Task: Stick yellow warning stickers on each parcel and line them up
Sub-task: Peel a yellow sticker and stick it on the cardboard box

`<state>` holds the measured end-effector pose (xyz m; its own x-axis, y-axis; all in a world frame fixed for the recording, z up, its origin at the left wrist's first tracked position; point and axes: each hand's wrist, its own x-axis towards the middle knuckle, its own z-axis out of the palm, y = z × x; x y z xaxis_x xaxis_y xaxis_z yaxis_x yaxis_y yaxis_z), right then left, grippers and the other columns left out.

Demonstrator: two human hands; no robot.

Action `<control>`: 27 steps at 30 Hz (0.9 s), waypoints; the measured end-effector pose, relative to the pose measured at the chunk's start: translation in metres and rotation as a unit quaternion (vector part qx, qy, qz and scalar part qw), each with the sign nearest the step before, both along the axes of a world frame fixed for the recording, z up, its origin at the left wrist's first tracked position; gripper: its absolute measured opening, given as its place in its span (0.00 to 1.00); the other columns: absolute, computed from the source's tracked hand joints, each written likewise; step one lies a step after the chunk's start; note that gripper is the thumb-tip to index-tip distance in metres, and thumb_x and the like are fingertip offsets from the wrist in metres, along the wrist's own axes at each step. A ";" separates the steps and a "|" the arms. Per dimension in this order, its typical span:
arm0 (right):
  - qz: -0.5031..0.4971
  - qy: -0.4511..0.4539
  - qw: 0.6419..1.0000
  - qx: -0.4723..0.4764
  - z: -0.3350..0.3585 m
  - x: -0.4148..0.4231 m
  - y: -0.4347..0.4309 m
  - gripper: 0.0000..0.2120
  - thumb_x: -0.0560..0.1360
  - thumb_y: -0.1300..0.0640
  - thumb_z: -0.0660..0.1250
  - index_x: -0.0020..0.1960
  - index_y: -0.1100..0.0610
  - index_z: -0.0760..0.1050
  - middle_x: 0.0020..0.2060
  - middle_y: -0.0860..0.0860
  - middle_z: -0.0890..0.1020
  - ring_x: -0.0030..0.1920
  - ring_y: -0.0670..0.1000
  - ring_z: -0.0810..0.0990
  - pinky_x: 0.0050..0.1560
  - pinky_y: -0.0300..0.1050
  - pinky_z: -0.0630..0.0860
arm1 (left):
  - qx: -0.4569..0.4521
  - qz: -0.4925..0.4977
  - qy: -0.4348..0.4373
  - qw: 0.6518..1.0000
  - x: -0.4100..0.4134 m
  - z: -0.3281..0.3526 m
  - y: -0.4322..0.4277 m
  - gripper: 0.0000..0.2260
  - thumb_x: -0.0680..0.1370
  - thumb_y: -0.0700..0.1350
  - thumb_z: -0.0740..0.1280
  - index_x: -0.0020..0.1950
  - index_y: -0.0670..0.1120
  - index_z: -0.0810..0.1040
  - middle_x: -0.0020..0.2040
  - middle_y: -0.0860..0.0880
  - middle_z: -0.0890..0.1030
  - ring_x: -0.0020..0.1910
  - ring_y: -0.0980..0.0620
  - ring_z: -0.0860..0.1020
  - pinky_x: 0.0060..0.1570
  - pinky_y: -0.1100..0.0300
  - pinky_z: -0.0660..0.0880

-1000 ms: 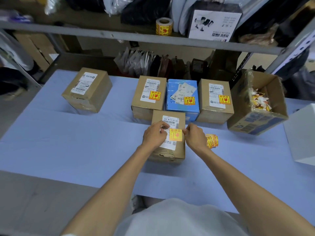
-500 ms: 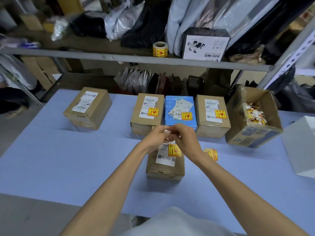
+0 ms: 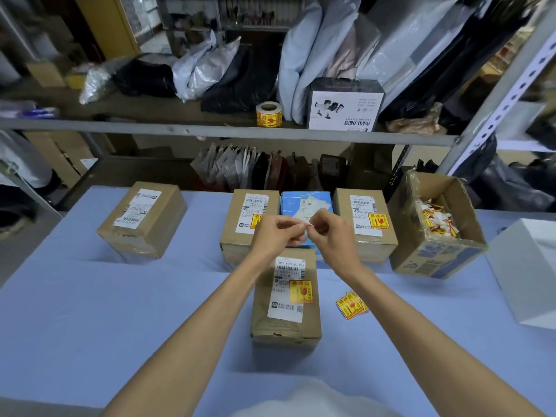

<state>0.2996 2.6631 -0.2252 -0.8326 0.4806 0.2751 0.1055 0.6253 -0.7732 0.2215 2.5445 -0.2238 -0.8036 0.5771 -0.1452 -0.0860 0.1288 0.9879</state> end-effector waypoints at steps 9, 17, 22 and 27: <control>-0.014 0.049 0.998 -0.030 0.014 0.004 0.017 0.04 0.70 0.67 0.71 0.44 0.62 0.83 0.33 0.49 0.83 0.35 0.39 0.80 0.38 0.29 0.75 | 0.041 -0.020 -0.043 0.998 -0.002 0.009 0.016 0.04 0.75 0.41 0.71 0.48 0.43 0.83 0.41 0.46 0.85 0.42 0.52 0.84 0.39 0.65 0.77; 0.019 0.015 0.993 -0.113 0.024 0.013 0.022 0.07 0.72 0.64 0.72 0.49 0.59 0.84 0.37 0.48 0.85 0.38 0.45 0.84 0.41 0.38 0.80 | 0.018 0.016 -0.022 0.999 0.000 0.014 0.031 0.04 0.73 0.40 0.73 0.40 0.46 0.80 0.38 0.50 0.84 0.38 0.56 0.83 0.32 0.65 0.74; -0.032 -0.011 0.994 -0.101 0.021 0.011 0.026 0.04 0.73 0.63 0.70 0.46 0.59 0.84 0.33 0.48 0.84 0.34 0.45 0.82 0.38 0.38 0.80 | 0.024 0.021 0.035 0.999 0.003 0.012 0.035 0.03 0.71 0.40 0.75 0.41 0.43 0.82 0.39 0.43 0.85 0.40 0.46 0.84 0.39 0.58 0.80; -0.098 0.012 0.979 -0.180 0.023 0.014 0.031 0.03 0.72 0.63 0.72 0.45 0.62 0.83 0.34 0.54 0.84 0.33 0.49 0.84 0.37 0.41 0.81 | 0.001 -0.016 0.128 0.992 0.003 0.019 0.036 0.02 0.71 0.41 0.74 0.43 0.45 0.85 0.38 0.48 0.85 0.40 0.52 0.84 0.43 0.58 0.81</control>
